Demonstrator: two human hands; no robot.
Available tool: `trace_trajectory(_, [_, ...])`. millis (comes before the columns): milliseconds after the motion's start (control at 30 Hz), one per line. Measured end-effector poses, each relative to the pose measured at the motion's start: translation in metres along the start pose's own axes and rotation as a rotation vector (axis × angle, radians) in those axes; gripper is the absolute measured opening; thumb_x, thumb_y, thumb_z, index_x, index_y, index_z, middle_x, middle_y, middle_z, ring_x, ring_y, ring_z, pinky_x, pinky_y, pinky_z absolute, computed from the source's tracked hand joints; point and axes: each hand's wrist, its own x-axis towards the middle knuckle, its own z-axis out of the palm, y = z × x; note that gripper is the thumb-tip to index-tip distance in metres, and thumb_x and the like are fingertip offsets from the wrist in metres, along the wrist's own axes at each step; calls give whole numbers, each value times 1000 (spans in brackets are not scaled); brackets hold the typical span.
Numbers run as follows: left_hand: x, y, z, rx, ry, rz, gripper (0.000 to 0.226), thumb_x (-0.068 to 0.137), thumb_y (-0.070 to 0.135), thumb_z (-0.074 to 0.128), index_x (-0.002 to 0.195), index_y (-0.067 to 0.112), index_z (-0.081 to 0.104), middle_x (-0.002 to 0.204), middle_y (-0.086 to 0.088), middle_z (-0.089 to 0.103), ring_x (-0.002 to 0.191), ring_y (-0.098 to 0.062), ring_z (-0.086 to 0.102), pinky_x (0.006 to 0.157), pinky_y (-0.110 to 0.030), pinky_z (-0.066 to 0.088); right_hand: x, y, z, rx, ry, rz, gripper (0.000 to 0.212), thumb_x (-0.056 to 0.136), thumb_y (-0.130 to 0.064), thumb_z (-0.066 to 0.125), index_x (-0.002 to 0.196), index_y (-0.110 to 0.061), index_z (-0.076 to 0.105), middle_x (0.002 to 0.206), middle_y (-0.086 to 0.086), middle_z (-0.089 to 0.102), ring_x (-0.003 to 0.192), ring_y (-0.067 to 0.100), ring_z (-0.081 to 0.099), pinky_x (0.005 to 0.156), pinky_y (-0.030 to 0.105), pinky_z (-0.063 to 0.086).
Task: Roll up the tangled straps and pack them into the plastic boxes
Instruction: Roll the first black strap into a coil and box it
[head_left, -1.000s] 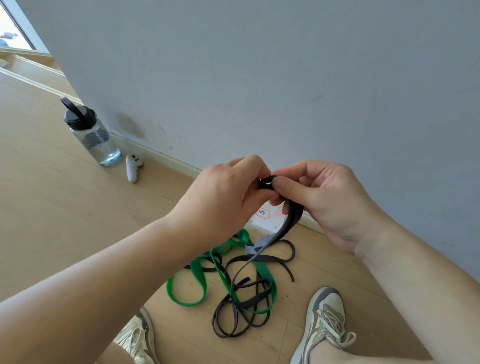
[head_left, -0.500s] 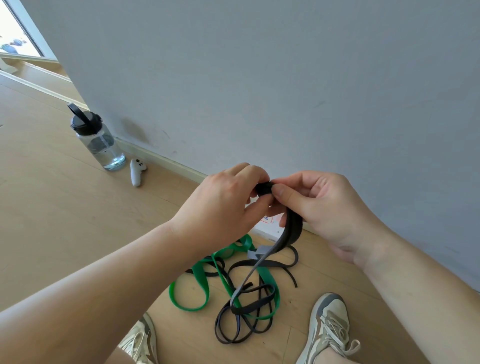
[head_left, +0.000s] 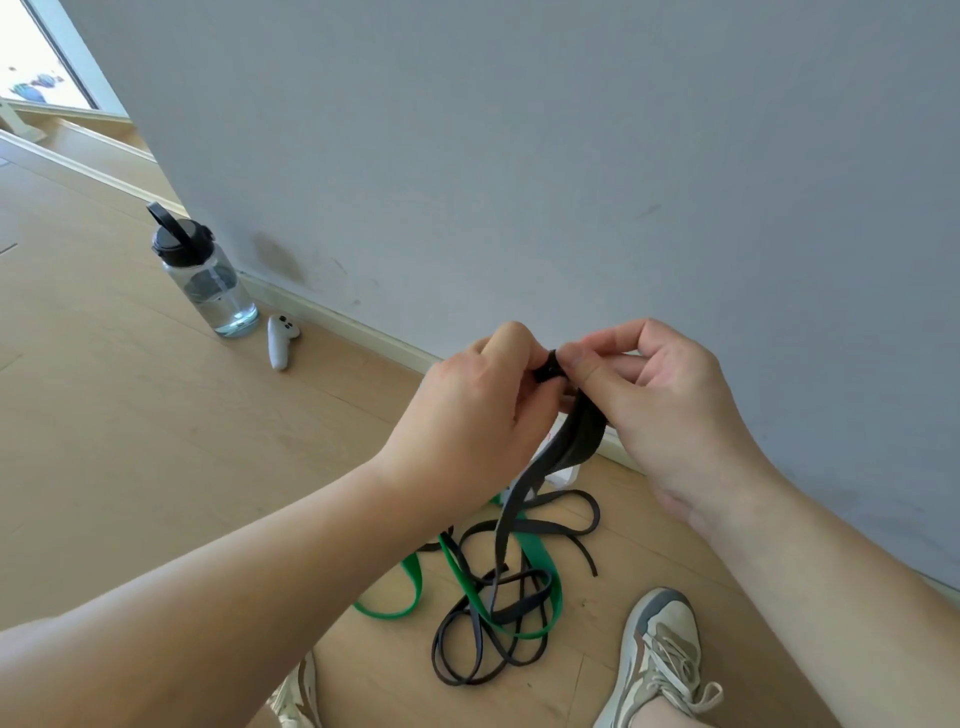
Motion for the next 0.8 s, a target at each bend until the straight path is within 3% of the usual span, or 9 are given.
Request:
trace_trajectory(167, [9,-1,-10,132,102,80,17,92,20,70,94,6,59,74,-2,66,58,-28,62,52,-44,54,0,5,3,76,-2,-40,7,93,-17,73,98,-20,78,86,9,78,87,27,76,91,40,62])
trace_trajectory(267, [6,-3,-9,129,82,80,20,94,25,65,94,6,58,74,-4,66,58,-30,63,52,-45,54,-1,3,-1,-36,13,-115,14,90,-12,76,101,-21,79,84,2,80,85,19,78,91,40,61])
trace_trajectory(500, [3,0,-7,30,76,-11,24,96,32,64,93,10,53,84,-1,73,73,-23,72,61,-44,59,-4,-2,2,-88,80,-163,6,86,-18,82,88,-18,76,75,-3,80,74,13,79,80,36,64])
trace_trajectory(633, [0,6,-5,-78,70,-110,25,94,29,73,92,9,57,81,4,74,74,-15,72,66,-43,59,-4,-2,2,-33,86,-193,6,86,-15,81,86,-19,78,80,-2,80,78,16,79,82,37,64])
trace_trajectory(800, [-8,4,-1,-75,-22,-71,26,96,30,69,90,8,58,78,-2,73,71,-24,70,64,-46,57,-3,-1,1,-55,5,-217,18,86,-6,80,91,-23,80,89,-5,81,88,13,78,86,31,62])
